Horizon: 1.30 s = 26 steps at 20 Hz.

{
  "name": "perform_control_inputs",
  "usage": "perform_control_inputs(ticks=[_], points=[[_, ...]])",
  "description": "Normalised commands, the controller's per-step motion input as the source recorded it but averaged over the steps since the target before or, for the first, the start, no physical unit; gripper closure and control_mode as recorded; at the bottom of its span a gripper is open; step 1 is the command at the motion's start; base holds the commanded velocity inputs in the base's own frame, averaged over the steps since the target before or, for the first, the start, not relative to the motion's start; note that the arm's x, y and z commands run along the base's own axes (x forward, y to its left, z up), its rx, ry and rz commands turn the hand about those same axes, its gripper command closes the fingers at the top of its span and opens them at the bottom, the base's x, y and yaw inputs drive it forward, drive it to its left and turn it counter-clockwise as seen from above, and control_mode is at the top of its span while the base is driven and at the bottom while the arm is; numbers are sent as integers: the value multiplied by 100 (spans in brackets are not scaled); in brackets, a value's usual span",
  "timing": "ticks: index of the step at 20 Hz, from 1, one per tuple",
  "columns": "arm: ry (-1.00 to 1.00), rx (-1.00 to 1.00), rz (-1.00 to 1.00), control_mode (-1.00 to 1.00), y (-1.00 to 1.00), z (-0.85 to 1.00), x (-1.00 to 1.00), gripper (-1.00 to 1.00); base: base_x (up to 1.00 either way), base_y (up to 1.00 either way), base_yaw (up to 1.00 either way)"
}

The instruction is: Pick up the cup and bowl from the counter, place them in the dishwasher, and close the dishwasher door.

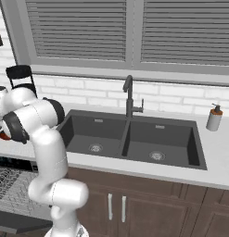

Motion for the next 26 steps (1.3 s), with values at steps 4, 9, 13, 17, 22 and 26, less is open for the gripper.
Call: perform_control_inputs(ticks=[4, 9, 13, 17, 22, 26], points=[[-5, 0, 0, -100, 11, -18, 1, -100, 0, 0, 0], [-11, 0, 0, -100, 9, -33, 0, -100, 0, 0, 0], [-8, 0, 0, -100, 11, -19, 4, -100, 0, 0, 0], [-2, 0, 0, -100, 9, -23, 11, -100, 0, 0, 0], [0, 0, 0, -100, 0, -20, 25, -100, 0, 0, 0], [1, 0, 0, -100, 0, -2, 20, -100, 0, 0, 0]])
